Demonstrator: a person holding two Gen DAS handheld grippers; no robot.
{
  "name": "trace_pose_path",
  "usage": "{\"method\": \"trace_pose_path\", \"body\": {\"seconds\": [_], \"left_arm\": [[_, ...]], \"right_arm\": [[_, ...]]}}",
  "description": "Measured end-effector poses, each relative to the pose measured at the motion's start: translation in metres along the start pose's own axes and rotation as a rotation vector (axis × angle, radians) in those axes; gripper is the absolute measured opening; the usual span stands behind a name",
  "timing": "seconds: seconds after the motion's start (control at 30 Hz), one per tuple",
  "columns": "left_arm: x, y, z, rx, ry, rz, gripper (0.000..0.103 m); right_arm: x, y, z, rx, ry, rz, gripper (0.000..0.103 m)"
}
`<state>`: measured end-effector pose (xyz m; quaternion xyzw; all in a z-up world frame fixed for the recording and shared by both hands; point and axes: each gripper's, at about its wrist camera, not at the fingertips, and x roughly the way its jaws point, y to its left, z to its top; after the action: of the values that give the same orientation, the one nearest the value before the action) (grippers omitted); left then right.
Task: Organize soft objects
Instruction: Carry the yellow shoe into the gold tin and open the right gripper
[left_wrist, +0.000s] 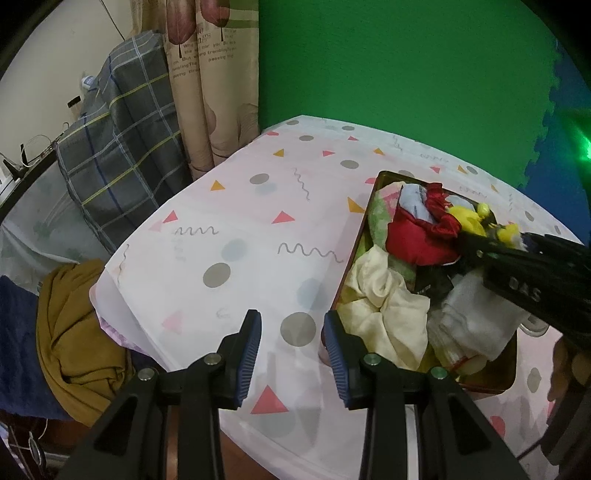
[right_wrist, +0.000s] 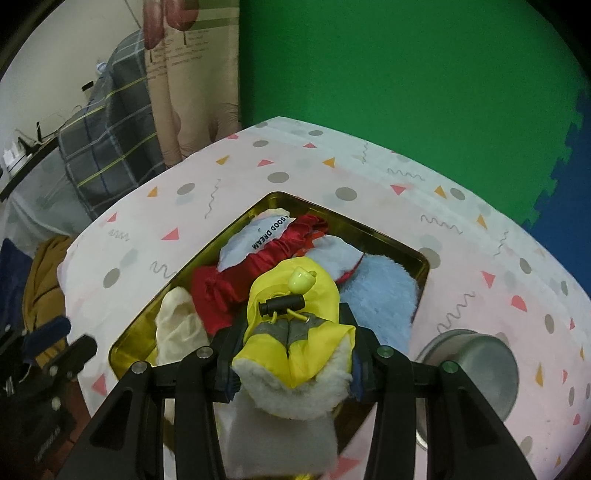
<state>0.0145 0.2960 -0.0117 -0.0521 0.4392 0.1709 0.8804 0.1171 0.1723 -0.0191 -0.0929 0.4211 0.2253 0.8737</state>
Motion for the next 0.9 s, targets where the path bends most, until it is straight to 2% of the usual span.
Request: {"method": "trace_pose_path", "body": {"seconds": [0.23,0.3,0.37,0.53,0.67,0.9], "left_arm": [[-0.002,-0.003,-0.001,0.018,-0.009,0.009,0.036],[-0.003,-0.004,-0.002,0.022,-0.013,0.014,0.036],[-0.004,-0.005,-0.001,0.024,-0.018,0.013,0.036],[-0.004,-0.006,-0.003,0.028,-0.023,0.006,0.036],[-0.002,-0.008,-0.004,0.029,-0.022,0.002,0.036],[-0.003,-0.014,-0.006,0.047,-0.032,0.003,0.036]], "right_arm": [[0.007,0.005,0.001,-0.008,-0.014,-0.013,0.046],[0.002,0.004,0.0,-0.001,-0.021,-0.01,0.053],[-0.003,0.003,-0.001,0.009,-0.024,-0.004,0.068],[-0.028,0.004,-0.013,0.017,-0.052,-0.004,0.082],[-0.05,0.001,-0.033,0.019,-0.071,-0.043,0.093],[-0.068,-0.007,-0.08,0.077,-0.025,-0.094,0.099]]}}
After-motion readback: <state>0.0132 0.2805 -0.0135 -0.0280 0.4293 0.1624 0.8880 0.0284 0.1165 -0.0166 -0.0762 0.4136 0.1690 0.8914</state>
